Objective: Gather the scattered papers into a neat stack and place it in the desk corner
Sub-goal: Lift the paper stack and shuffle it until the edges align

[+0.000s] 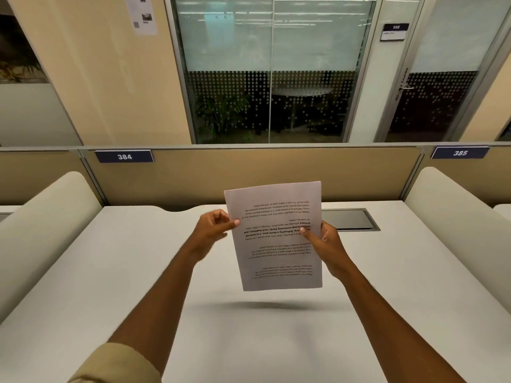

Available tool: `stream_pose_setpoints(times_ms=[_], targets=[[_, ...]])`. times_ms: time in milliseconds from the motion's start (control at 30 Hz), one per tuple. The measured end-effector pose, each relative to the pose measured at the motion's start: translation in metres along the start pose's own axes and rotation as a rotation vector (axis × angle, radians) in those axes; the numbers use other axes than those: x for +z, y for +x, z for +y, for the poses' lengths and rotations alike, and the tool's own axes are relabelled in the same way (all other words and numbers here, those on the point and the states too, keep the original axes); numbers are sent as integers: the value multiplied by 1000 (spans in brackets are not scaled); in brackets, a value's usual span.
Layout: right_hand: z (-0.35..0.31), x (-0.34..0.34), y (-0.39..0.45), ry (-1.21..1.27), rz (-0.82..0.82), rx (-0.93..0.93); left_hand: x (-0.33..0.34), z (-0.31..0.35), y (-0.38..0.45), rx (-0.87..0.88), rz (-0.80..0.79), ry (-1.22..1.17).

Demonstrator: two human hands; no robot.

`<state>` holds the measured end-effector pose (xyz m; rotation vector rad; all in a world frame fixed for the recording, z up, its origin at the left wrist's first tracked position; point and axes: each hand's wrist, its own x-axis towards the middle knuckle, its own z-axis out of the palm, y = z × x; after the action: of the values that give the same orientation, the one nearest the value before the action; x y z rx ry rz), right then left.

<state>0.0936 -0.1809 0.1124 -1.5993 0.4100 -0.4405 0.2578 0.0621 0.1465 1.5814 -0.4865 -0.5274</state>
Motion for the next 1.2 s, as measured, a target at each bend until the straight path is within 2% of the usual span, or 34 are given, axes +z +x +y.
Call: stream_pose_setpoints(times_ms=[100,267,467,633,867,1200], targets=[[10,8,-5,14,26,28,27,-35,-14,-20,-11,-209],[26,23,-18,8,120,40,64,-61,-32,38,168,-113],[33,32,-28,37,163,36,68,-64,-39,93,350,-16],[37,36,-35,47,158,29,68,-72,-47,130,386,-18],[71,42,-55,73,149,111,74,-104,-63,26,339,1],[65,39,-47,58,155,105,69,-96,-58,65,367,5]])
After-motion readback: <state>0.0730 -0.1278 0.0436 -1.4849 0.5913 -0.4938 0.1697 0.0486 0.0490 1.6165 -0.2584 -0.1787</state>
